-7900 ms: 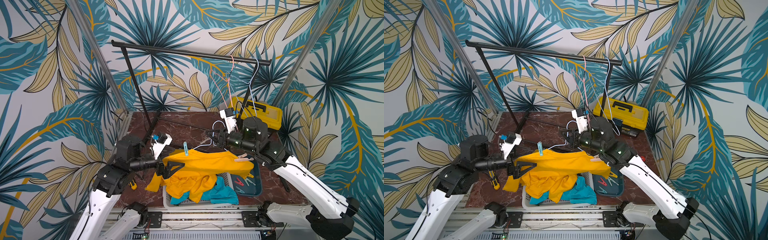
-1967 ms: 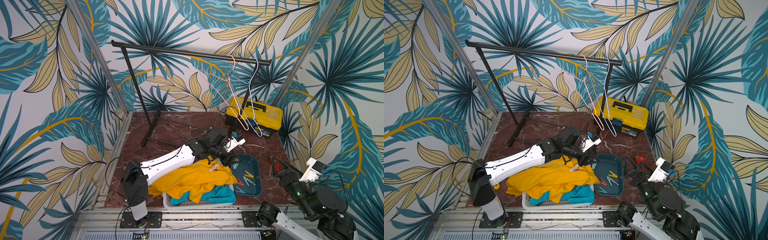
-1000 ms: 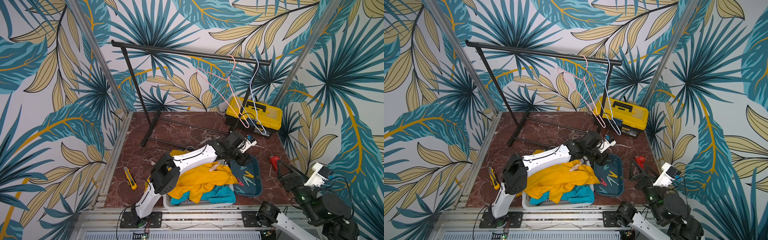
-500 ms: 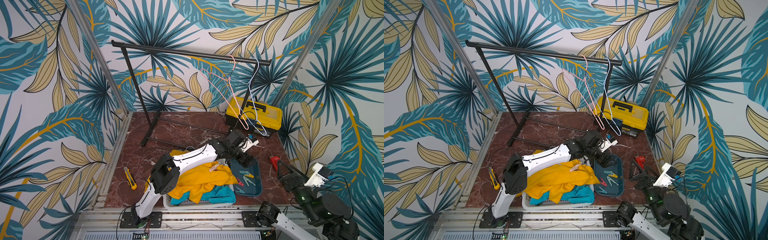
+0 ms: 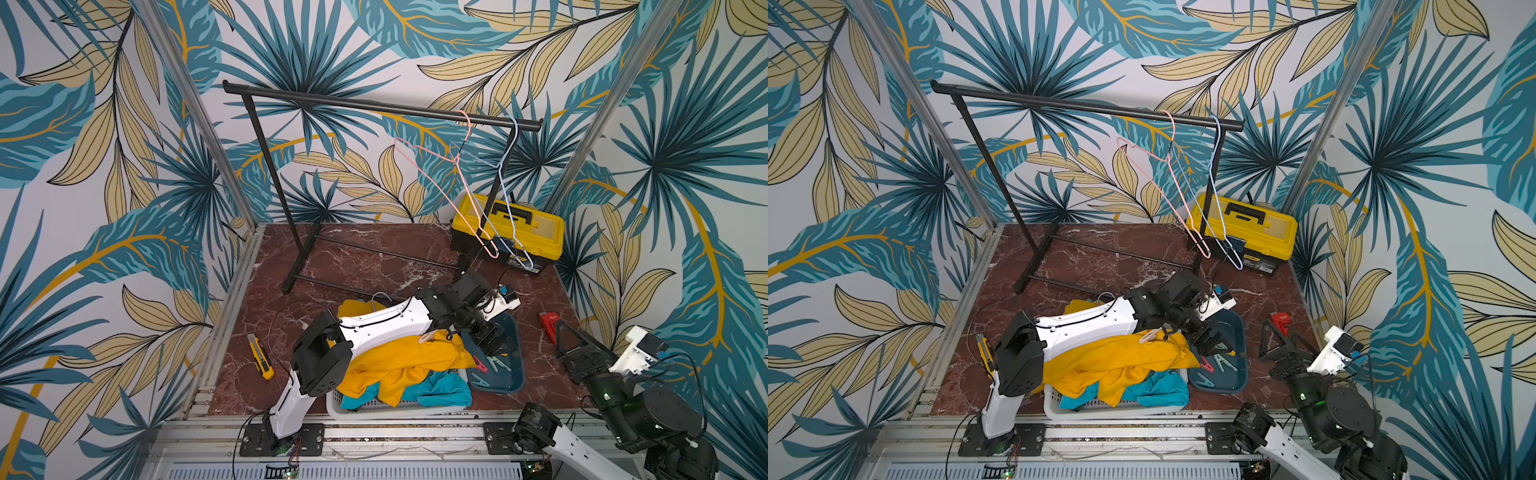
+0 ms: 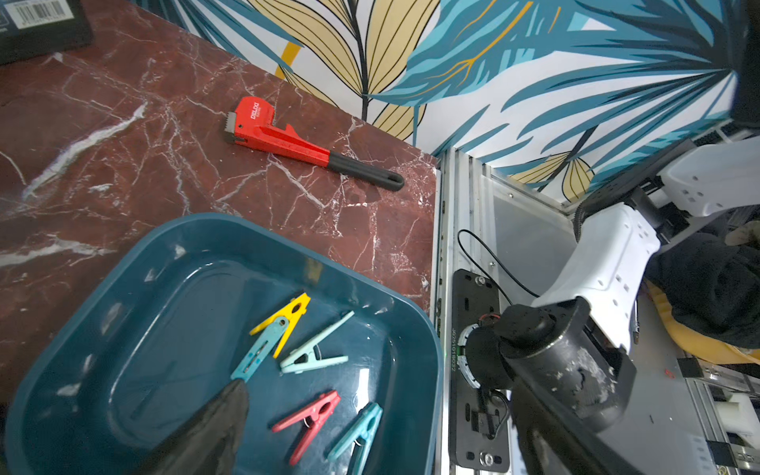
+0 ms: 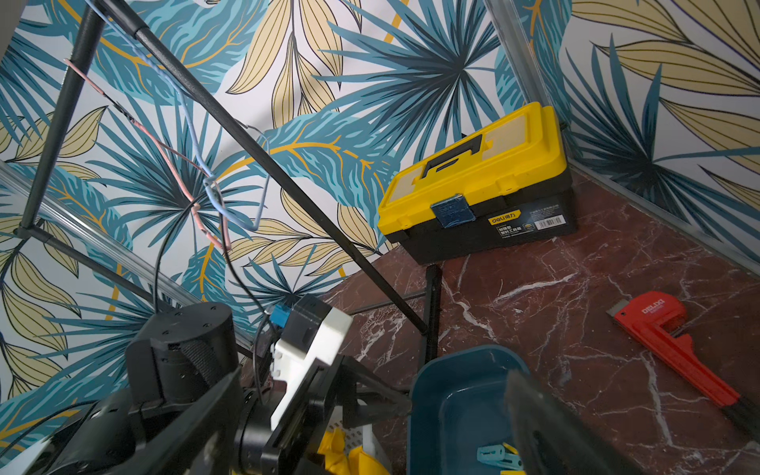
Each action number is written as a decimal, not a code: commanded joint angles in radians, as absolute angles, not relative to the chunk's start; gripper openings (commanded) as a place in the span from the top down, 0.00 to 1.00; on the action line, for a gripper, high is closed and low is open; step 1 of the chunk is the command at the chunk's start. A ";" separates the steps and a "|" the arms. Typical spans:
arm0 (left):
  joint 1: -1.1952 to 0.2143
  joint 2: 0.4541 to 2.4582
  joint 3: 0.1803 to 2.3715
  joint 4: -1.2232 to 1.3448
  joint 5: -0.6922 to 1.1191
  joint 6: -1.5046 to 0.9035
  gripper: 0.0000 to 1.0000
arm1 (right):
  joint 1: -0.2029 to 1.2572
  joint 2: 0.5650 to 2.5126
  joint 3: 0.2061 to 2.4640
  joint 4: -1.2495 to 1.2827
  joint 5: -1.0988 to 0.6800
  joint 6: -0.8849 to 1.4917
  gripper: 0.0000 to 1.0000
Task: Remove the clothespins securing t-shirts to the hanger
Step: Pick up the hanger from the basket.
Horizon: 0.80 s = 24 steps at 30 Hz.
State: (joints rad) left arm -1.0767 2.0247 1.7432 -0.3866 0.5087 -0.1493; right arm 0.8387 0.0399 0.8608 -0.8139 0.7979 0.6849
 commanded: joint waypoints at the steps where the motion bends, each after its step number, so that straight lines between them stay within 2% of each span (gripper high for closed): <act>1: -1.085 1.919 1.668 -0.377 0.511 -0.149 0.00 | 0.840 0.038 0.838 -0.819 0.827 0.705 0.01; 12: -1.085 1.604 1.385 -0.377 0.393 -0.247 0.01 | 0.840 0.136 0.809 -0.780 0.829 0.726 0.00; 24: -1.039 1.336 1.303 -0.512 0.143 -0.249 0.01 | 0.841 0.314 0.792 -0.651 0.815 0.702 0.00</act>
State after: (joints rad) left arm -1.0710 1.3758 1.3407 -0.4557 0.2523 -0.2359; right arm 0.8387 0.2909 0.8112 -0.7151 0.8112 0.7132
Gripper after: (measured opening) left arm 0.995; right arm 0.994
